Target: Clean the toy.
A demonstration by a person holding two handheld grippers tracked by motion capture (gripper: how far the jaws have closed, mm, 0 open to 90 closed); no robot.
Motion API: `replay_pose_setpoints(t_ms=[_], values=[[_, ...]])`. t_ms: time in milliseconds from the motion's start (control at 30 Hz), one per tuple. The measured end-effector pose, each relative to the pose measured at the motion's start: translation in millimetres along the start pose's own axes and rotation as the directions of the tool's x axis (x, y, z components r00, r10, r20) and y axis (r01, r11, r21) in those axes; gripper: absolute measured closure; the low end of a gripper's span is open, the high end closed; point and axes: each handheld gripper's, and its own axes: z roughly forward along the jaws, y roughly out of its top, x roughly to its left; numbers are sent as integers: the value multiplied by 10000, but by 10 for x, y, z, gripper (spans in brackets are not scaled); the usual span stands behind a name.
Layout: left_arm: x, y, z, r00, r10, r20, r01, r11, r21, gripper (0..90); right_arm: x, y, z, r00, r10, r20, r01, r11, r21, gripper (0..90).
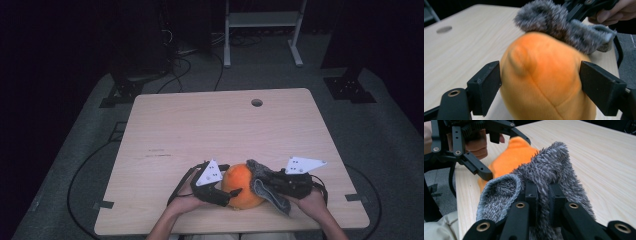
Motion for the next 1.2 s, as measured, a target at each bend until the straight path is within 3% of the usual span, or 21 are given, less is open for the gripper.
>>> replay_pose_setpoints(t_ms=[167, 233, 300, 333, 400, 433, 500, 633, 733, 800, 867, 933, 1100, 1200], values=[[-84, 35, 23, 9960, 821, -348, -823, 9966, -48, 326, -135, -51, -81, 9981, 406, 463, -422, 9985, 343, 800], [-123, 51, 35, 9926, 1153, -391, -1158, 9932, -95, 338, -107, 15, -132, 9987, 401, 306, -398, 9991, -117, 800], [-175, 73, 48, 9859, 1645, -319, -1649, 9862, -123, 346, -14, 127, -143, 9997, 187, -162, -198, 9977, -656, 800], [-221, 90, 57, 9787, 2025, -342, -2031, 9791, -129, 348, 29, 169, -132, 9994, 46, -342, -73, 9970, -777, 800], [-263, 110, 55, 9690, 2431, -435, -2429, 9700, 98, 350, 130, 243, -59, 9984, -444, -348, 424, 9975, -570, 800], [-265, 104, 52, 9686, 2445, -452, -2442, 9697, 124, 350, 142, 241, -21, 9978, -593, -303, 579, 9973, -440, 800], [-254, 87, 46, 9711, 2353, -412, -2353, 9719, 47, 353, 73, 189, -11, 9991, -303, -305, 289, 9986, -436, 800], [-252, 87, 53, 9710, 2361, -374, -2361, 9717, 32, 352, -84, 76, -68, 9991, 256, 326, -253, 9996, -94, 800], [-274, 93, 57, 9650, 2596, -357, -2596, 9657, 56, 352, -15, 136, -88, 9998, 53, 173, -48, 9995, -312, 801], [-273, 85, 54, 9650, 2597, -371, -2595, 9657, 97, 351, 67, 210, -58, 9995, -185, -268, 168, 9979, -629, 801], [-253, 68, 44, 9657, 2566, -394, -2560, 9665, 199, 351, 93, 221, -8, 9989, -441, -141, 434, 9980, -450, 800], [-223, 59, 36, 9678, 2487, -388, -2478, 9684, 270, 351, 37, 173, 9, 9998, -195, -106, 191, 9989, -418, 800], [-114, -6, 13, 9830, 1781, -439, -1771, 9838, 272, 350, -159, -22, -39, 9953, 454, 853, -474, 9987, 209, 801], [-27, -41, -2, 9898, 1297, -583, -1274, 9910, 412, 347, -95, 17, -81, 9971, 343, 685, -337, 9994, -96, 801]])
